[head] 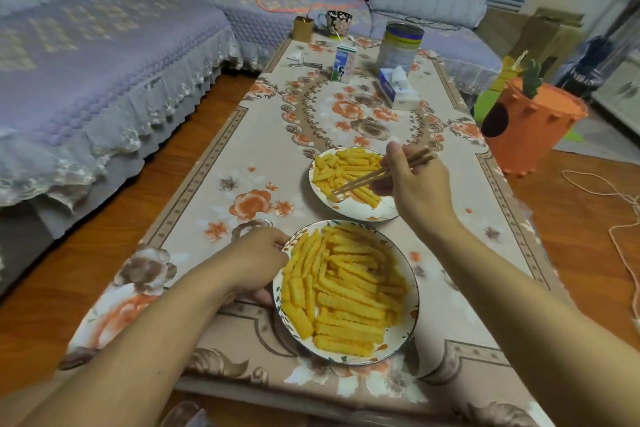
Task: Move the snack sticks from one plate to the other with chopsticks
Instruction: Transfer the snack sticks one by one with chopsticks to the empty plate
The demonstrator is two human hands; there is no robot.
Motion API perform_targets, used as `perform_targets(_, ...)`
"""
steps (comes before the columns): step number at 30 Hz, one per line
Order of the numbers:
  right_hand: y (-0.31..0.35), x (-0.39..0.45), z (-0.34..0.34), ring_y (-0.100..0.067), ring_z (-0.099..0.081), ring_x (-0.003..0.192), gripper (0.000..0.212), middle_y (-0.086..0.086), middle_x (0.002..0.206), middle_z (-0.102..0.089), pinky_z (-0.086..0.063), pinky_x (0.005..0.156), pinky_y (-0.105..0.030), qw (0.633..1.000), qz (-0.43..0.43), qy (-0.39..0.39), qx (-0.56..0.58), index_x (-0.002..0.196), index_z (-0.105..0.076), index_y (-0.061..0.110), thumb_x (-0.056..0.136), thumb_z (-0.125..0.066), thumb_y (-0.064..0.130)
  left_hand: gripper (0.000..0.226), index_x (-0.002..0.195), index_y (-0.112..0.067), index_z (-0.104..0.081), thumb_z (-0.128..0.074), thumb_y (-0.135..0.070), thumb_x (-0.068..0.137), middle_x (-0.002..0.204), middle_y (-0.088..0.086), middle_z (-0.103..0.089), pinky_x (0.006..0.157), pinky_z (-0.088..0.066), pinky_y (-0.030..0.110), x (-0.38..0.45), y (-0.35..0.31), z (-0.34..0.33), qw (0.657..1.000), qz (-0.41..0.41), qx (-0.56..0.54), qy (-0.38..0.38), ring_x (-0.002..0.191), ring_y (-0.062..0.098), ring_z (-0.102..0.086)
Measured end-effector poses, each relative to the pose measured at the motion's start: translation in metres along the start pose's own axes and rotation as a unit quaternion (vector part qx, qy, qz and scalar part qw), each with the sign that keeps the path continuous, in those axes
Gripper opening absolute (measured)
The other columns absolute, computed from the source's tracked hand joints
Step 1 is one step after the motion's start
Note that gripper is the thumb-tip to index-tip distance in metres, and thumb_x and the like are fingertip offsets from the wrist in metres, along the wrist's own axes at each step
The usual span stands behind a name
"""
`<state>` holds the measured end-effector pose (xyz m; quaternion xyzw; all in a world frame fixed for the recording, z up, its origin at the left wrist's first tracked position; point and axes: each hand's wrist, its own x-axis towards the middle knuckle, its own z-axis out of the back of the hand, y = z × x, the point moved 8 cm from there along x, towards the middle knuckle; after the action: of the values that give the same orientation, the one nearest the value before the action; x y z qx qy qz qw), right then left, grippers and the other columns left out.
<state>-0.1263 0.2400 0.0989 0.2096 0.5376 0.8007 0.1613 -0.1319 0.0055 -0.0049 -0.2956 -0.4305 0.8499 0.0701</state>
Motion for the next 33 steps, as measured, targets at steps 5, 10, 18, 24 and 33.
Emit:
perform_targets(5, 0.018, -0.02, 0.05, -0.031, -0.073, 0.06, 0.045, -0.019, 0.07, -0.072, -0.064, 0.061, -0.044, 0.998, -0.006, -0.07, 0.003, 0.088, -0.067, 0.0, 0.109, -0.045, 0.033, 0.037, 0.102, -0.02, -0.074, -0.042, -0.006, 0.092, 0.088, 0.011, -0.074, 0.059, -0.064, 0.047, 0.004, 0.005, 0.004, 0.999, -0.01, 0.049, 0.002, 0.067, 0.033, -0.074)
perform_targets(10, 0.034, -0.071, 0.114, -0.03, -0.071, 0.055, 0.048, -0.015, 0.062, -0.07, -0.063, 0.054, -0.037, 0.996, -0.047, -0.074, -0.027, 0.085, -0.066, -0.001, 0.109, -0.044, 0.034, 0.03, 0.104, -0.011, -0.07, -0.042, -0.013, 0.095, 0.104, 0.018, -0.07, 0.084, -0.056, 0.043, 0.019, 0.005, 0.008, 0.988, -0.017, 0.147, -0.038, 0.093, 0.041, -0.069)
perform_targets(18, 0.028, -0.097, 0.114, -0.027, -0.072, 0.057, 0.042, -0.012, 0.065, -0.072, -0.063, 0.061, -0.042, 0.993, -0.043, -0.047, -0.095, 0.088, -0.07, 0.001, 0.107, -0.049, 0.032, 0.017, 0.071, 0.0, -0.047, -0.043, -0.002, 0.088, 0.064, 0.006, -0.046, 0.051, -0.031, 0.03, 0.027, -0.008, 0.019, 0.961, -0.049, 0.237, -0.132, 0.06, 0.029, -0.05)
perform_targets(24, 0.031, -0.088, 0.136, -0.03, -0.072, 0.06, 0.038, -0.015, 0.07, -0.071, -0.064, 0.058, -0.038, 0.993, -0.02, -0.106, -0.057, 0.09, -0.069, 0.001, 0.107, -0.049, 0.029, 0.022, 0.089, -0.026, -0.063, -0.066, -0.004, 0.085, 0.112, 0.001, -0.053, 0.076, -0.043, 0.031, 0.02, -0.01, 0.037, 0.967, -0.049, 0.169, -0.184, 0.094, 0.026, -0.056)
perform_targets(33, -0.007, -0.031, 0.079, -0.034, -0.075, 0.071, 0.031, -0.022, 0.083, -0.072, -0.065, 0.068, -0.043, 0.993, -0.011, -0.114, 0.021, 0.096, -0.069, 0.003, 0.107, -0.053, 0.027, 0.024, 0.079, -0.028, -0.066, -0.076, -0.006, 0.082, 0.119, 0.005, -0.061, 0.077, -0.046, 0.024, 0.033, -0.002, 0.039, 0.968, -0.087, 0.175, -0.154, 0.098, 0.022, -0.063)
